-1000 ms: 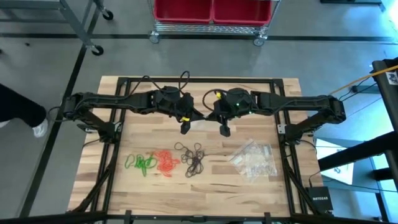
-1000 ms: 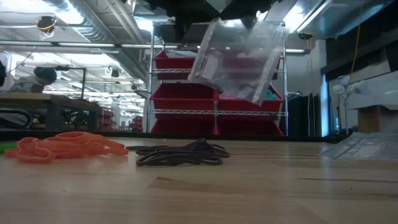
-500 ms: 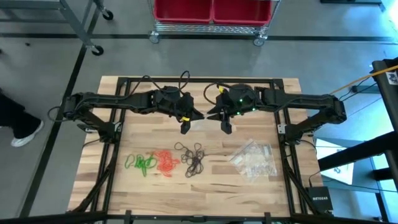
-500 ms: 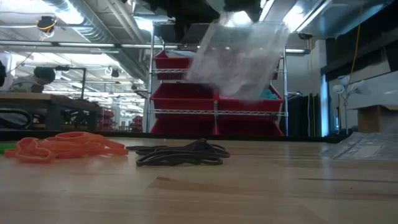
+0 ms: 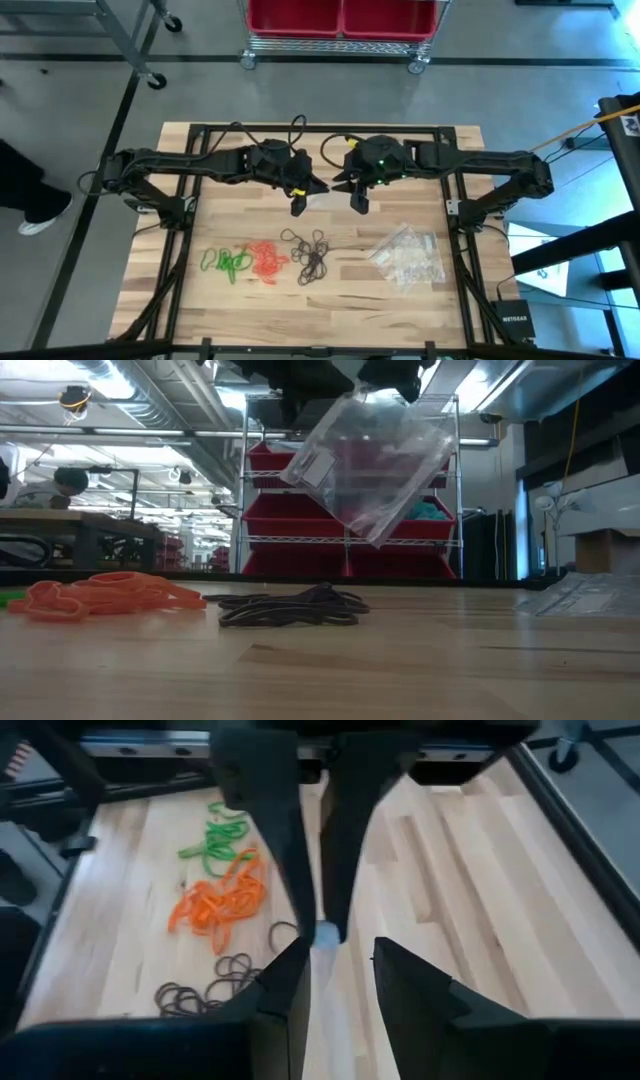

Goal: Sort rubber bands
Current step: Open the transparent zip bag

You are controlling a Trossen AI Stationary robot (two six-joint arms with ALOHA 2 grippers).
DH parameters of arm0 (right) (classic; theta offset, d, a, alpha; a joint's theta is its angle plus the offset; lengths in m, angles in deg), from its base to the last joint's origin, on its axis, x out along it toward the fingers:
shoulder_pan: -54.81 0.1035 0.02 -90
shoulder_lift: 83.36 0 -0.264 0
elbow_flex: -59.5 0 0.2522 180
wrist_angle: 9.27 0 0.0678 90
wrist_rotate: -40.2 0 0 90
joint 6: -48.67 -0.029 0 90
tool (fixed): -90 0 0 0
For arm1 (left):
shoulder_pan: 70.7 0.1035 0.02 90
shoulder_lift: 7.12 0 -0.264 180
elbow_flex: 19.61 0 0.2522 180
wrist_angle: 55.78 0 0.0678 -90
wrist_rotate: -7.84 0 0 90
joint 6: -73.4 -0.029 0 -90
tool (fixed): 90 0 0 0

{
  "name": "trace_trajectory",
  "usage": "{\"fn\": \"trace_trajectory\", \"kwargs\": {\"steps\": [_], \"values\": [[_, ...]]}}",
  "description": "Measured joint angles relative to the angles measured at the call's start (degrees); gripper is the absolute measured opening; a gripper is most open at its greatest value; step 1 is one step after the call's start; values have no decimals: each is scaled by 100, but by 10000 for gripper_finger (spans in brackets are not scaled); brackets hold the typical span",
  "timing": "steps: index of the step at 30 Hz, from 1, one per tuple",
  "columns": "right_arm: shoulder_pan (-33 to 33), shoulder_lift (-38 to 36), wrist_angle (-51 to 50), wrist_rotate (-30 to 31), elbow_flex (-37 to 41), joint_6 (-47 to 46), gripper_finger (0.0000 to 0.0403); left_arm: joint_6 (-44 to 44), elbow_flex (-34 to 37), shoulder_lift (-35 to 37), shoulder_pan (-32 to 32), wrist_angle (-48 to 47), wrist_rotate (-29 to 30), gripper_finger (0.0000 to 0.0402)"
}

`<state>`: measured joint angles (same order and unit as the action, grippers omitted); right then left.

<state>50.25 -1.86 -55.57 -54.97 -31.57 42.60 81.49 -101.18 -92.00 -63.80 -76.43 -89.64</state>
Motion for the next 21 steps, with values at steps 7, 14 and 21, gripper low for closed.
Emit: {"fn": "trace_trajectory", "kwargs": {"steps": [7,14,21], "values": [[1,116,65,52,1,63,105,-43,0,2,-1,0,0,15],[2,118,183,52,1,218,73,-68,0,2,-2,-4,2,15],[2,118,103,68,0,454,7,-67,0,2,0,-11,17,15]]}}
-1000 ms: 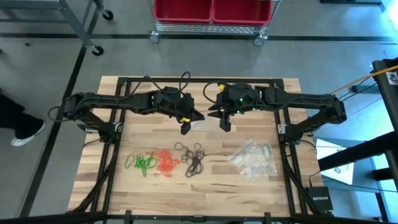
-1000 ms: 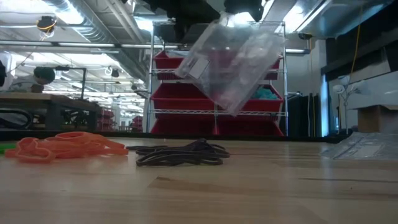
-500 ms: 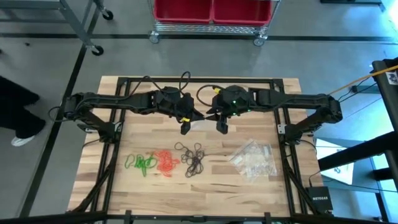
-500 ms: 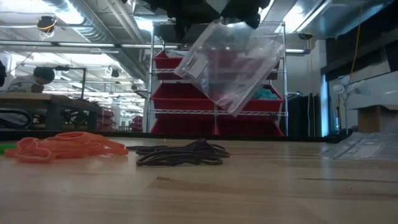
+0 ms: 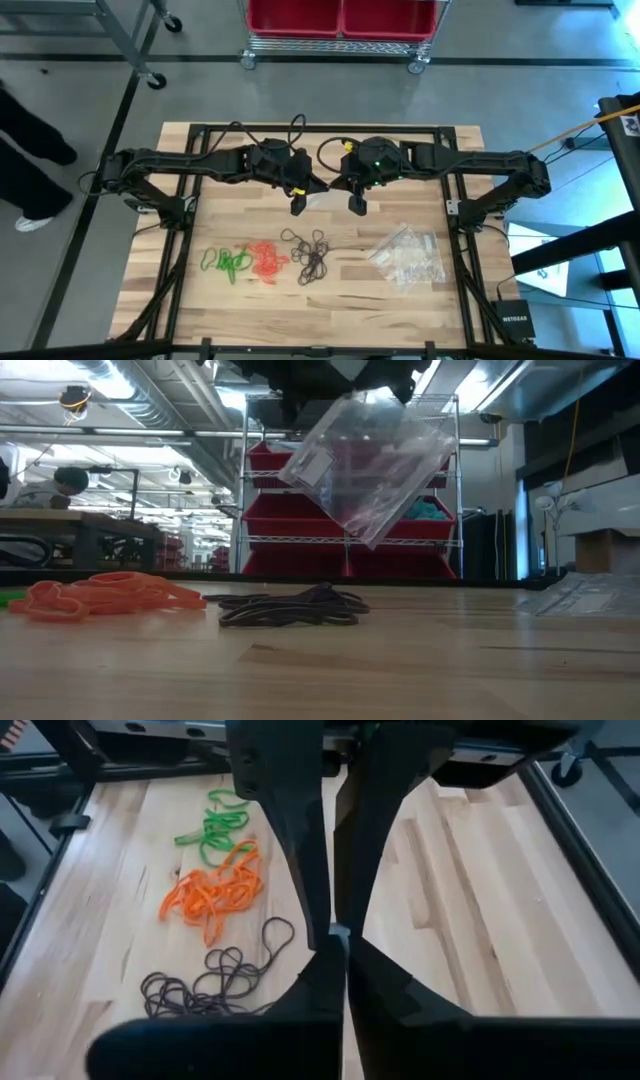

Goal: Sort rubber bands
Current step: Open the transparent zip bag

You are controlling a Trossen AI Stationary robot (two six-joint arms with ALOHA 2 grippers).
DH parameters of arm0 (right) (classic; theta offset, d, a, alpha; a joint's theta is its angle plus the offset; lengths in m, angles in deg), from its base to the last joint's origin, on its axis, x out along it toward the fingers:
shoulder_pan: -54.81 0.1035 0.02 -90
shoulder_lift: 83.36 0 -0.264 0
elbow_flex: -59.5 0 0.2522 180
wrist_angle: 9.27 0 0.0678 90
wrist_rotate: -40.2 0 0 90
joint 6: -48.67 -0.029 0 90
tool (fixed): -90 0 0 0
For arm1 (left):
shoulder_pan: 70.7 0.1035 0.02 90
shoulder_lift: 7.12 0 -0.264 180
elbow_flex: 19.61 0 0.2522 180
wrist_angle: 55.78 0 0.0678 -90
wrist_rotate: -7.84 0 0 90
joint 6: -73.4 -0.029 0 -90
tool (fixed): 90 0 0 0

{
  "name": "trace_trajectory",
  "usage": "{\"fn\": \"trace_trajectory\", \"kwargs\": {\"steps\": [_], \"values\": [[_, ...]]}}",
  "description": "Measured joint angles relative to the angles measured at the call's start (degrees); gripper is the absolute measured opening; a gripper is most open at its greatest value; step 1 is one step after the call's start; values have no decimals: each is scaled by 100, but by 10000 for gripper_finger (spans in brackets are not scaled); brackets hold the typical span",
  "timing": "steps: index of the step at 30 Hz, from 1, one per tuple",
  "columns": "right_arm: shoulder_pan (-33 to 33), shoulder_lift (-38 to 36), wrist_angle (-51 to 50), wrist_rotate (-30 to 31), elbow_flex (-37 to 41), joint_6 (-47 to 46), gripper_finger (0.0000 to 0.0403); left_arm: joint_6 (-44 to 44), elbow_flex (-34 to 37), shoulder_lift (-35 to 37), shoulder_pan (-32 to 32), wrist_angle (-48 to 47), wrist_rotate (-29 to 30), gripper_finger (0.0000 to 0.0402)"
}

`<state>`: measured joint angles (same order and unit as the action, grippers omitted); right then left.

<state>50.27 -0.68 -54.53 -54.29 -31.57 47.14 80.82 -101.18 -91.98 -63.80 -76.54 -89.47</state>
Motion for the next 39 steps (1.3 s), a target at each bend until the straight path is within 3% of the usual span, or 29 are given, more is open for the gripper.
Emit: {"fn": "trace_trajectory", "kwargs": {"steps": [19,39], "values": [[0,-44,-9,105,6,230,0,82,-13,15,-4,-759,-17,15],[0,-52,47,105,6,397,0,409,-13,13,-249,-2746,3,15]]}}
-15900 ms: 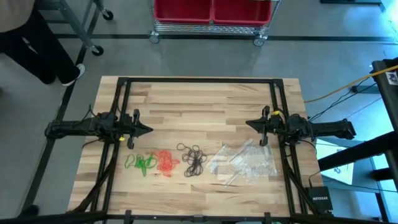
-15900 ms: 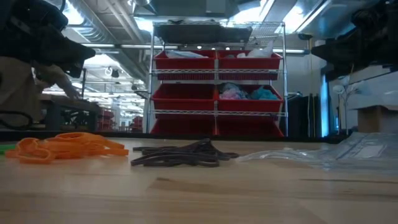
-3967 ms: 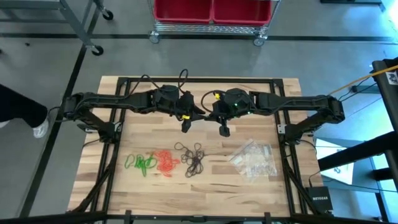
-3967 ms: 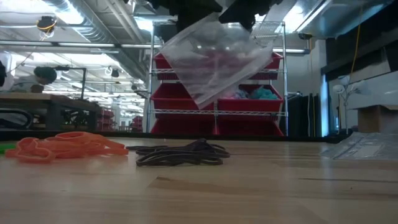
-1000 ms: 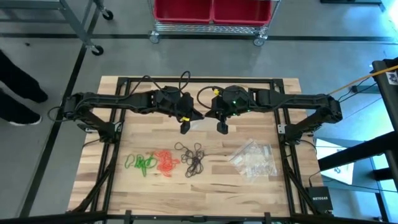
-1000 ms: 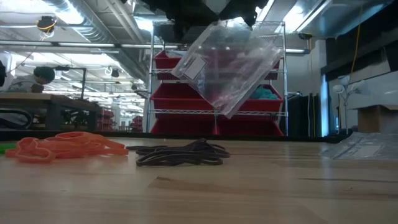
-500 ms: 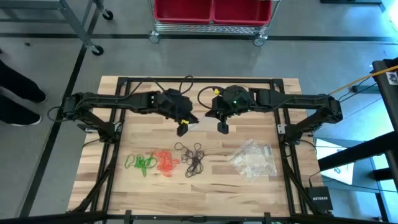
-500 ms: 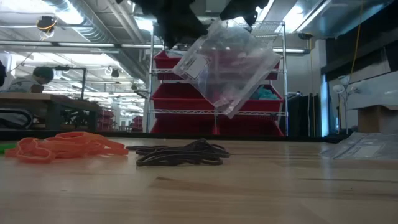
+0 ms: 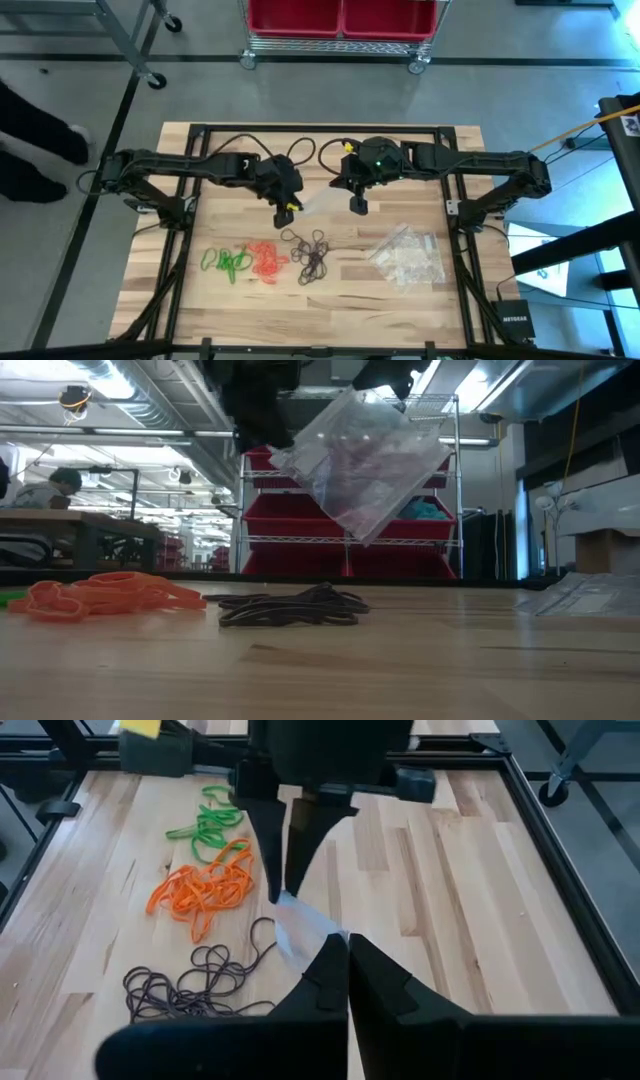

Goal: Sort rubber bands
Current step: Open the transparent zip bag

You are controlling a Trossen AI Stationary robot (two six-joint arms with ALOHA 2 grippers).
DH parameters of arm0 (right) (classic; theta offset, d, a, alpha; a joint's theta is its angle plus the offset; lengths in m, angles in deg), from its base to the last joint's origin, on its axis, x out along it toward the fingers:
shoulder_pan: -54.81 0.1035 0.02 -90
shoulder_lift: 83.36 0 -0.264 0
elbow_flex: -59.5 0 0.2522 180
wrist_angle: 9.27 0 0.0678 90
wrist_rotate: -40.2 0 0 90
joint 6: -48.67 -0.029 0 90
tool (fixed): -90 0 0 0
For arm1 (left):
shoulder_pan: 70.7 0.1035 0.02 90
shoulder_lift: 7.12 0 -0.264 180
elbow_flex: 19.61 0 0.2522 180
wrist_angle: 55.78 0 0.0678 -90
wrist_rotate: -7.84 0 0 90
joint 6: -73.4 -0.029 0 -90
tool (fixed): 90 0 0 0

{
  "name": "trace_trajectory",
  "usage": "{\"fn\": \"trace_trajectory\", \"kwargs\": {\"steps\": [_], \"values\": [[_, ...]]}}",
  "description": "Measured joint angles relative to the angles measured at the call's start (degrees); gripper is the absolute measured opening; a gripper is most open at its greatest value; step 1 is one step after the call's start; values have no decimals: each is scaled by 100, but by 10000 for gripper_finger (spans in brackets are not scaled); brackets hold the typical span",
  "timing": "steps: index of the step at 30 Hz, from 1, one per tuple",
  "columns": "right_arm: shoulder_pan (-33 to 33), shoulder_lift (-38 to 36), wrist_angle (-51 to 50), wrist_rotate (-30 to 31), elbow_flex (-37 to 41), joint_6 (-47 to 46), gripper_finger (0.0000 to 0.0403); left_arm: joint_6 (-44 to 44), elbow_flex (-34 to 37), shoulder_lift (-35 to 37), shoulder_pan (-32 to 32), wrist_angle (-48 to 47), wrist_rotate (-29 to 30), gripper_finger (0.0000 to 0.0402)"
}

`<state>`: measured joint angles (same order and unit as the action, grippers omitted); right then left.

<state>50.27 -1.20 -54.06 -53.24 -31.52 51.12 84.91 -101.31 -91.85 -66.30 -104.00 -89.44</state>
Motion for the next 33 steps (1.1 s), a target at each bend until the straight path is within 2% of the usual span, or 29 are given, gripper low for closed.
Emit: {"fn": "trace_trajectory", "kwargs": {"steps": [7,14,17,26,29,33], "values": [[0,-3,9,-17,0,1,0,72,2,-2,-102,-235,7,15],[-1,-13,28,-7,-2,0,0,146,13,-14,-103,-22,2,19],[-2,-15,31,-4,-11,-6,0,222,13,-15,-103,70,2,37],[2,-14,-19,-9,-11,-8,0,312,9,116,-94,64,-7,126],[2,-14,-60,-11,-11,87,0,371,-20,350,-70,136,47,143],[7,-13,3,-16,-11,266,0,459,-28,727,-65,234,460,152]]}}
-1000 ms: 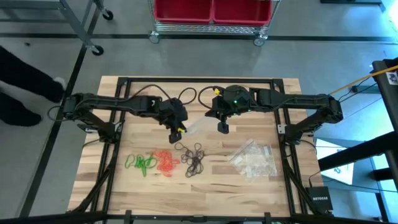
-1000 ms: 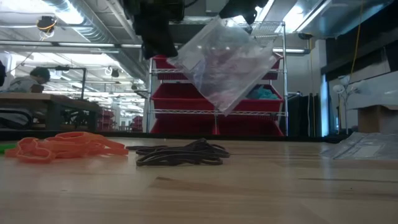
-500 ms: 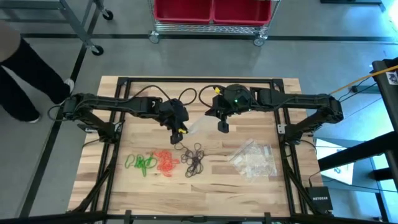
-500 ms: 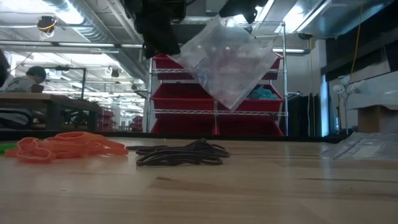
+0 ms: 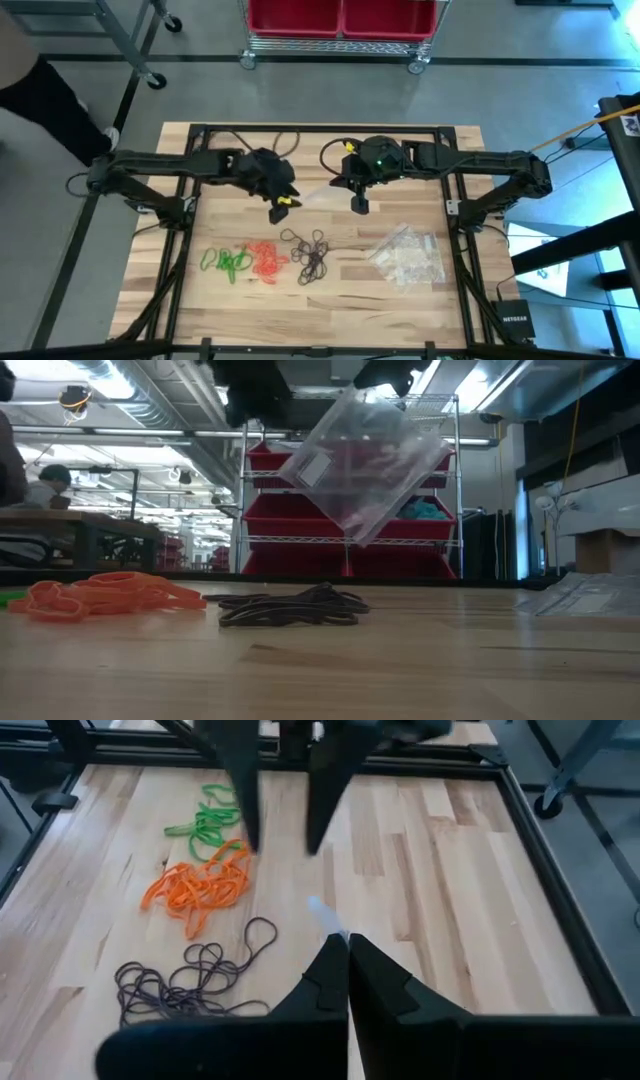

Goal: Sort rubber bands
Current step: Open the transparent zip bag

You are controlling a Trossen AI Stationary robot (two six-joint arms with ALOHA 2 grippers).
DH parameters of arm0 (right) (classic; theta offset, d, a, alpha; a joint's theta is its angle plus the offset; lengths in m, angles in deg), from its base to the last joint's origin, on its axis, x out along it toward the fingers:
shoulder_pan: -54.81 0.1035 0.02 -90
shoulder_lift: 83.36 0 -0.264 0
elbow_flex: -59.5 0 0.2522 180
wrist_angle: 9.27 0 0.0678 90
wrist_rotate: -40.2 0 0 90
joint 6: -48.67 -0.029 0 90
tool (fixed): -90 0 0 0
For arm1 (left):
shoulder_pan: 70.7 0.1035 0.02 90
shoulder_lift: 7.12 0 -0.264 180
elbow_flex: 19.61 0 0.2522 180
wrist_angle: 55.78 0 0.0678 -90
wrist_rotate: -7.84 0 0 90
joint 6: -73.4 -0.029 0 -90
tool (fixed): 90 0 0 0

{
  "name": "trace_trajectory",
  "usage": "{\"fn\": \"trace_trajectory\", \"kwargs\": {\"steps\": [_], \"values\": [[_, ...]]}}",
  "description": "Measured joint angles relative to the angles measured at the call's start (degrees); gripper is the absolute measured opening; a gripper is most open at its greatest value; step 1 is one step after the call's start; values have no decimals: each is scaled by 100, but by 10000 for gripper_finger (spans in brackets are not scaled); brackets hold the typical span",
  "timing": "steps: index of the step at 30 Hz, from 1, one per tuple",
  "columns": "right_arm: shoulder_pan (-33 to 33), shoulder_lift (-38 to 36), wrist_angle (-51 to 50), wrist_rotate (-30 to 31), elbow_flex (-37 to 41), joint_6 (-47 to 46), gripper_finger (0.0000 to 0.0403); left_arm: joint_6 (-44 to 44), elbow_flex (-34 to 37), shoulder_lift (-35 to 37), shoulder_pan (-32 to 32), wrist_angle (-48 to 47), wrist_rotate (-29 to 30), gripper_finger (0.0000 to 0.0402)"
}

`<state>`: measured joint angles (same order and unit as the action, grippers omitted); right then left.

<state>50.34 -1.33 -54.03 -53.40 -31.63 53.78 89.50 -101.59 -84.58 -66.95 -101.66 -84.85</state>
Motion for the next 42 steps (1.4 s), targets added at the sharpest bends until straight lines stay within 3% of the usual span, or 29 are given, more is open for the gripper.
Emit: {"fn": "trace_trajectory", "kwargs": {"steps": [13,21,42], "values": [[191,225,545,-502,3,718,0,-77,429,313,-256,725,1510,143],[184,227,618,-504,11,792,0,-478,525,326,-400,1463,1430,143],[184,227,696,-606,11,836,0,-648,525,261,-600,1266,1449,143]]}}
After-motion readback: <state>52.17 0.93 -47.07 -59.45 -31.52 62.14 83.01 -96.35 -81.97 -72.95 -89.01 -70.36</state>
